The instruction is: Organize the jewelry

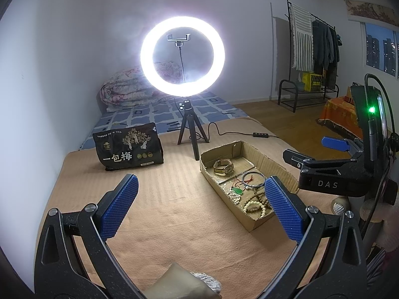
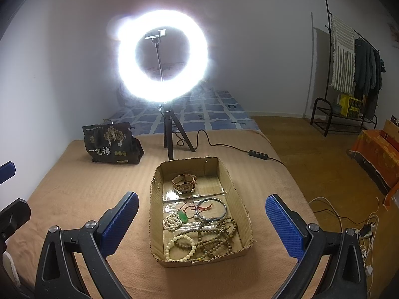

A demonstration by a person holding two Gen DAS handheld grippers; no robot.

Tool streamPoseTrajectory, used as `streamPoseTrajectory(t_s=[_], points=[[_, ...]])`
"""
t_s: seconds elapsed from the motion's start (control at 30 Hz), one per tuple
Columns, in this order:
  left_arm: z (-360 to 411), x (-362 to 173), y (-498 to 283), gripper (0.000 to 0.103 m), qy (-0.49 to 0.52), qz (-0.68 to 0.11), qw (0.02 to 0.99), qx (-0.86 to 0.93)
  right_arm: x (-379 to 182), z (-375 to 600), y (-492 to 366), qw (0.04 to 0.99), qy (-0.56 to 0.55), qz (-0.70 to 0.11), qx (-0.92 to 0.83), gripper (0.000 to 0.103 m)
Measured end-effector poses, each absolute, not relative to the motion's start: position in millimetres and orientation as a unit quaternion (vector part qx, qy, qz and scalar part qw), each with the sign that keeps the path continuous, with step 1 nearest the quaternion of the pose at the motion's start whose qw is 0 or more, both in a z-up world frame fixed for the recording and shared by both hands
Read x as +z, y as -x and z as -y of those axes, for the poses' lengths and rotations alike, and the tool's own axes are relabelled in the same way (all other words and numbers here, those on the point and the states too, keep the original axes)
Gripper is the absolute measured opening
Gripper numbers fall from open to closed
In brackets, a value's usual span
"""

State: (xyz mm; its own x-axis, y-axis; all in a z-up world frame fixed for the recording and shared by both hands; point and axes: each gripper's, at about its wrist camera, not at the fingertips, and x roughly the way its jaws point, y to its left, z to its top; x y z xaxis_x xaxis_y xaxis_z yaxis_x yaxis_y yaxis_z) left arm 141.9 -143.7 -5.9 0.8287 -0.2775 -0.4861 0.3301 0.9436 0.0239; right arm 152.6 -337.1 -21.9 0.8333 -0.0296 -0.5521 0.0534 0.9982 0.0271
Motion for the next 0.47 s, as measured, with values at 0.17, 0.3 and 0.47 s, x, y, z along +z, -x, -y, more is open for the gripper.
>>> streamPoseTrajectory(t_s=[0.17,0.3,0.47], points=[[142.9,-5.1,-141.8,0.103,-0.056,-0.242,0.955,-0.16,-22.0,335.9,-152.3,0.957,-0.02,-0.289,-0.022,0.103],[139.8,-5.2,-145.0,0.103,-0.06,-0.24,0.956,-0.159,-22.1,335.7,-152.1,0.957,-0.021,-0.289,-0.022,0.103],[139.6,-4.6,-142.5,0.103,-0.066,-0.228,0.959,-0.153,-22.2,335.8,-152.6,0.957,-0.021,-0.29,-0.022,0.103]])
